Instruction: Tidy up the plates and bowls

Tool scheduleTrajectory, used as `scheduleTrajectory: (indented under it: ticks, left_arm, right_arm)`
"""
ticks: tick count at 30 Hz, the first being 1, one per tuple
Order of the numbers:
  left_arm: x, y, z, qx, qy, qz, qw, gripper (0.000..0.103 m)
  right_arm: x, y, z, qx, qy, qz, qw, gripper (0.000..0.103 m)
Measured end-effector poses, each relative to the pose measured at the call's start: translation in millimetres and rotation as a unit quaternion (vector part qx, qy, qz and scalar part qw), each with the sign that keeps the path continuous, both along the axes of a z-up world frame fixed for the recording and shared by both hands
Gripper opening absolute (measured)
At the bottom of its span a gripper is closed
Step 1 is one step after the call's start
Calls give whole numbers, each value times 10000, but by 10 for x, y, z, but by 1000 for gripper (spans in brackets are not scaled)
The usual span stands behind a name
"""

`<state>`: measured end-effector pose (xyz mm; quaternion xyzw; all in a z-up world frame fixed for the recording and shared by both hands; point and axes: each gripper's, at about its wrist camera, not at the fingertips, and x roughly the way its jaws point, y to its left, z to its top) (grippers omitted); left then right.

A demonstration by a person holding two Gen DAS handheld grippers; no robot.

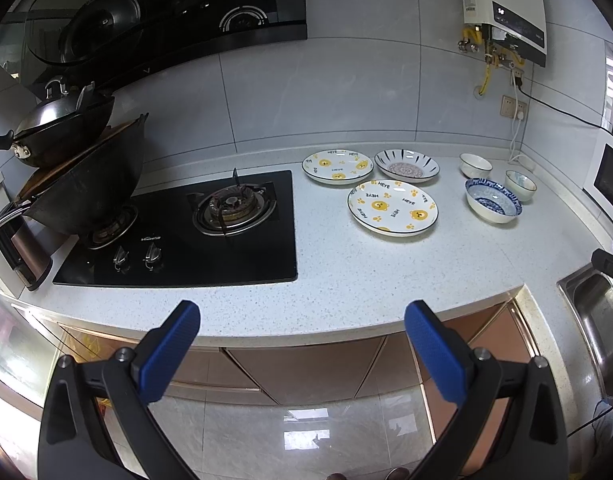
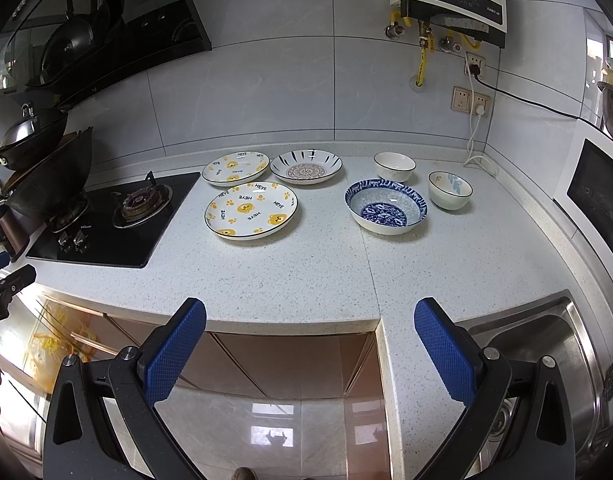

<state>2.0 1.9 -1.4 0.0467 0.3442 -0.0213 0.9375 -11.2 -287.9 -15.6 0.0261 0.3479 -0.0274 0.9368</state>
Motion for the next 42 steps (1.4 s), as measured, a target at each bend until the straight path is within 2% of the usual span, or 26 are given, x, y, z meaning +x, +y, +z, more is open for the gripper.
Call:
scheduleTrajectory:
  ticks: [42]
  left_arm:
    - [237, 96, -122, -20, 156, -36, 9999, 103]
  right_arm:
    - [170, 61, -72, -36, 86, -9, 10000, 102]
